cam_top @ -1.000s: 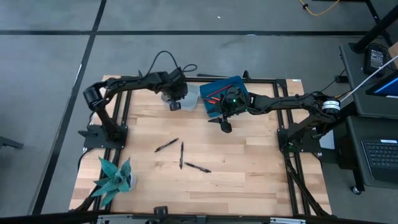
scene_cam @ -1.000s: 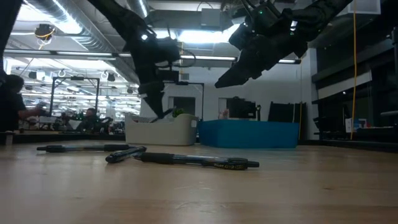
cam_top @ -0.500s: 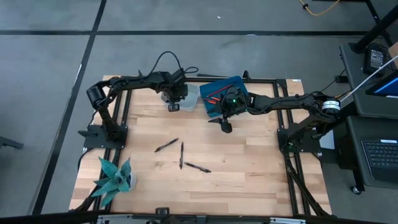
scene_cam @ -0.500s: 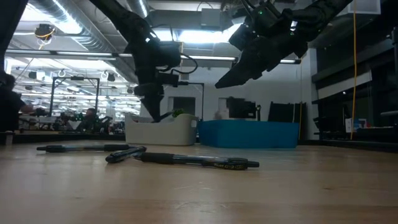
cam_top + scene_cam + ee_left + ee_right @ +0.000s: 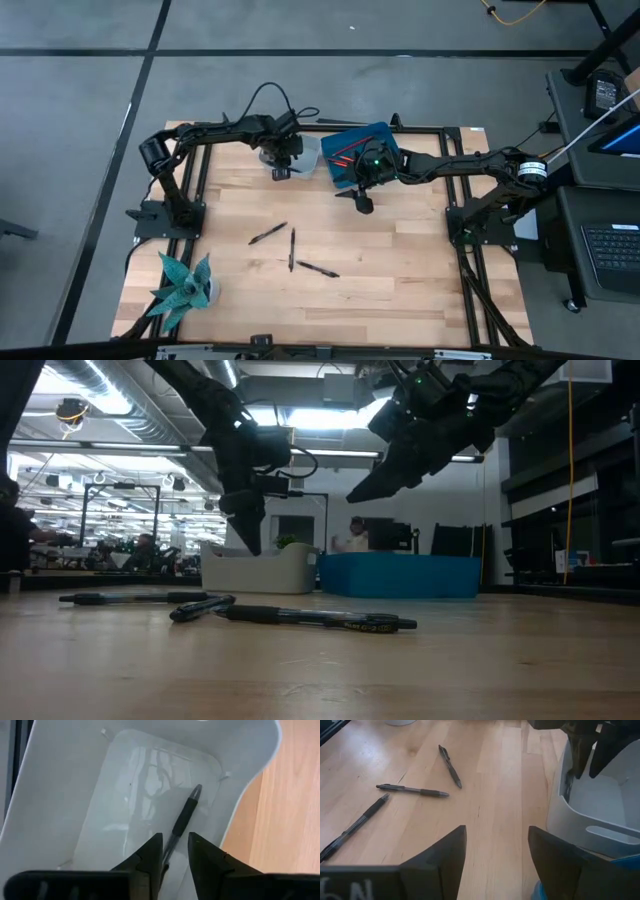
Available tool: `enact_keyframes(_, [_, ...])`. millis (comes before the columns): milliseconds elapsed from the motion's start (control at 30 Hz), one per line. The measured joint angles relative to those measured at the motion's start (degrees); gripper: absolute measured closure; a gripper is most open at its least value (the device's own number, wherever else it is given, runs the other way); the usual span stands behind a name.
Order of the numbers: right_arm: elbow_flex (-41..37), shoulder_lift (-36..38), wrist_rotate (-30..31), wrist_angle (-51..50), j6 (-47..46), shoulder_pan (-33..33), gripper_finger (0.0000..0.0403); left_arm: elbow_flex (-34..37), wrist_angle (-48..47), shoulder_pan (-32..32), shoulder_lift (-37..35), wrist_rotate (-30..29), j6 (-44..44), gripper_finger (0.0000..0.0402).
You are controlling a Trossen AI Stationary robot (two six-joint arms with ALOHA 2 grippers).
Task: Sort pens & pencils
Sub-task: Put the black pen into the gray bin
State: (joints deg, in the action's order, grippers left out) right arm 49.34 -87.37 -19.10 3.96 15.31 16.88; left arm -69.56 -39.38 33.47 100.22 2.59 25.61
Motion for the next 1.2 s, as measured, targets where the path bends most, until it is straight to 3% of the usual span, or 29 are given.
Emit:
enact_keyframes(300, [0.0,0.0,0.0,-1.8,-0.5,0.0,0.0189,0.0,0.1,0.0,0.0,0.4,-2.5,0.0316])
enact_keyframes(533, [0.0,0.0,0.0,-4.0,-1.7,0.0,0.0189,0.0,2.7,-0.3,-0.9,12.7,-3.0,0.0315])
enact_keyframes(733, [0.0,0.0,-0.1,-6.0,-2.9,-0.1,0.0189,2.1,6.6,-1.7,-6.9,15.3,-4.2,0.0315])
enact_keyframes(1200, [-2.6,3.2,-6.2,-1.3,-3.3,-0.1,0.0189,30.9,34.2,-6.3,-37.4,14.7,-11.9,0.0314])
